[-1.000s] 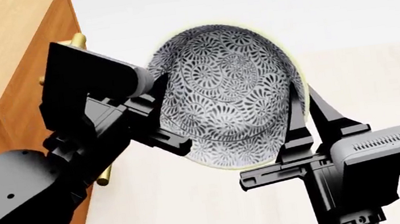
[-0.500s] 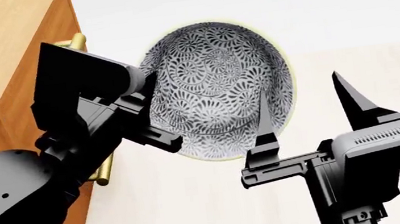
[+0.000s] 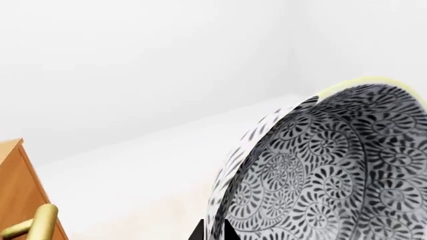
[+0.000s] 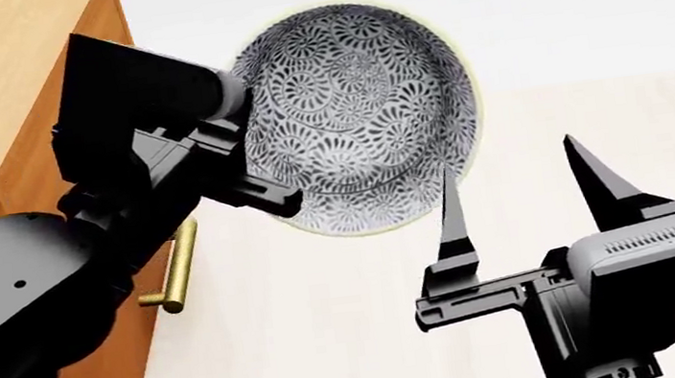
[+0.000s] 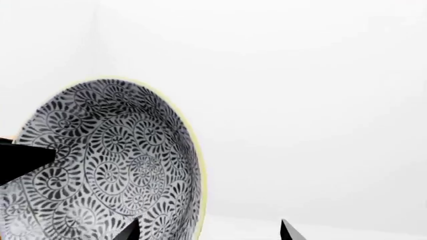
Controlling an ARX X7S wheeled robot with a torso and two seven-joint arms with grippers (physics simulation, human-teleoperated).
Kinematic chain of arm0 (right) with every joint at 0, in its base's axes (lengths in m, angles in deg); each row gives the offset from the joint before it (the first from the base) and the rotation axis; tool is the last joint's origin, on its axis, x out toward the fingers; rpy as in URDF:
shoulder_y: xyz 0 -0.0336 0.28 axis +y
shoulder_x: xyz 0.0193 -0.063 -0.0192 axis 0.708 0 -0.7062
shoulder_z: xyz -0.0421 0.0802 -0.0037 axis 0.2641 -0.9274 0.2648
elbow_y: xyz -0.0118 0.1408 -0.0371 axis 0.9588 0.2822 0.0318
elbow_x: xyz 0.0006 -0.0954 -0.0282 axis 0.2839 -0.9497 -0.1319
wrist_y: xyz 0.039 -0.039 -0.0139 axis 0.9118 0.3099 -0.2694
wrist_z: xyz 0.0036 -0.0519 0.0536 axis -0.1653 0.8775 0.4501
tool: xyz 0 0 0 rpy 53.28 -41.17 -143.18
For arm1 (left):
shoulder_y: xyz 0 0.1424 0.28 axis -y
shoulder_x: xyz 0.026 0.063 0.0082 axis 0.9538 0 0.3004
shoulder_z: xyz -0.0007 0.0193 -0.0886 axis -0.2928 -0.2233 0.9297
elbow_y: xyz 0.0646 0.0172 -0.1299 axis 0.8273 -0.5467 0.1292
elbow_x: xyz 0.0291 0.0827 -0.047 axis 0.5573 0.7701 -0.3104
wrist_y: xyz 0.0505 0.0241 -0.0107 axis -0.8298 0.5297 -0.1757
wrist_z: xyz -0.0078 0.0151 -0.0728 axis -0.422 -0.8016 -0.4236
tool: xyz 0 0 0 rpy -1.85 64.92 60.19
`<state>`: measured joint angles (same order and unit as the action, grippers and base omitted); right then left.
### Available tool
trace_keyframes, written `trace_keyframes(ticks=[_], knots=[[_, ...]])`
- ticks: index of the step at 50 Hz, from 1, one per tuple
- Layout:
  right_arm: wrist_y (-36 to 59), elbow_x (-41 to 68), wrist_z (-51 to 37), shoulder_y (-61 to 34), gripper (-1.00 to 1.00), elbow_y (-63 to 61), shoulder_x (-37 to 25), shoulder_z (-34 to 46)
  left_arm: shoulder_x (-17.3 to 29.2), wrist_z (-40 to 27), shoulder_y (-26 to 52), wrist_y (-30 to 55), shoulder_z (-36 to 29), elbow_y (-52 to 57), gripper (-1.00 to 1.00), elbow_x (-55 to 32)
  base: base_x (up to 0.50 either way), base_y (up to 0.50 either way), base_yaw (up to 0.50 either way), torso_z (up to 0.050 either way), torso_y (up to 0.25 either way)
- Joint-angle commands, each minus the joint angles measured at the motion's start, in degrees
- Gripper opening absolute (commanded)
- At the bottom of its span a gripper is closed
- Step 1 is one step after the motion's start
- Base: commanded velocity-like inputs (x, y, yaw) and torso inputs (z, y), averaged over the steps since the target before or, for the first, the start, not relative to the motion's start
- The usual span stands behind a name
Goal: Put the bowl on top of the cabinet.
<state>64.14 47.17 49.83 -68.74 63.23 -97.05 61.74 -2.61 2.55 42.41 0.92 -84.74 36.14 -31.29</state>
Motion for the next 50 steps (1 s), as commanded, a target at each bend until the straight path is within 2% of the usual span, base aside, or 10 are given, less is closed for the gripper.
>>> trace_keyframes(ticks=[1,4,10,18,22,28,31,34,40,50], knots=[[-2.5,0.7,-0.3,3.7,1.00,-1.3,-1.4,-1.7,-1.9,1.7,5.3,-3.0,-0.8,-9.1,-1.00,2.2,0.00,0.00,0.00,0.000,0.000],[-3.4,1.1,-1.1,5.9,1.00,-2.9,-2.2,-2.6,-2.3,2.4,6.4,-4.7,-0.8,-11.7,-1.00,2.8,0.00,0.00,0.00,0.000,0.000],[-5.8,0.1,-2.7,10.3,1.00,-5.2,-2.9,-3.6,-2.6,0.7,8.9,-0.8,-1.6,-10.6,-1.00,2.5,0.00,0.00,0.00,0.000,0.000],[-7.6,-0.8,-1.4,11.2,1.00,-4.4,-2.1,-2.5,-3.2,-4.8,16.2,11.8,-0.1,-4.7,-1.00,-0.7,0.00,0.00,0.00,0.001,0.001],[-7.9,-1.1,-0.8,10.7,1.00,-3.1,-1.3,-2.0,-4.1,-6.0,20.8,17.4,3.3,-5.2,-1.00,-3.8,0.00,0.00,0.00,0.000,0.000],[-8.3,-1.4,-0.2,10.4,1.00,-2.3,-0.7,-1.4,-2.1,-9.0,21.9,14.9,-0.6,-3.0,-1.00,1.1,0.00,0.00,0.00,0.000,0.000],[-8.3,-1.5,-0.3,10.4,1.00,-2.1,-0.6,-1.3,-2.1,-10.1,21.8,13.0,-0.3,-3.4,-1.00,2.1,0.00,0.00,0.00,0.000,0.000],[-8.2,-1.5,-0.3,10.2,1.00,-1.8,-0.5,-1.3,-1.9,-8.7,23.3,14.0,-0.6,-4.8,-1.00,1.5,0.00,0.00,0.00,0.000,0.003],[-8.5,-1.8,-0.2,10.4,1.00,-1.7,-0.3,-1.0,-4.1,-10.9,30.7,18.0,8.3,-18.8,-1.00,-1.3,0.00,0.00,0.00,0.000,0.000],[-8.6,-2.2,0.0,10.2,1.00,-1.3,0.0,-0.7,-3.7,-12.0,36.1,19.3,13.5,-25.9,-1.00,-3.4,0.00,0.00,0.00,0.000,0.000]])
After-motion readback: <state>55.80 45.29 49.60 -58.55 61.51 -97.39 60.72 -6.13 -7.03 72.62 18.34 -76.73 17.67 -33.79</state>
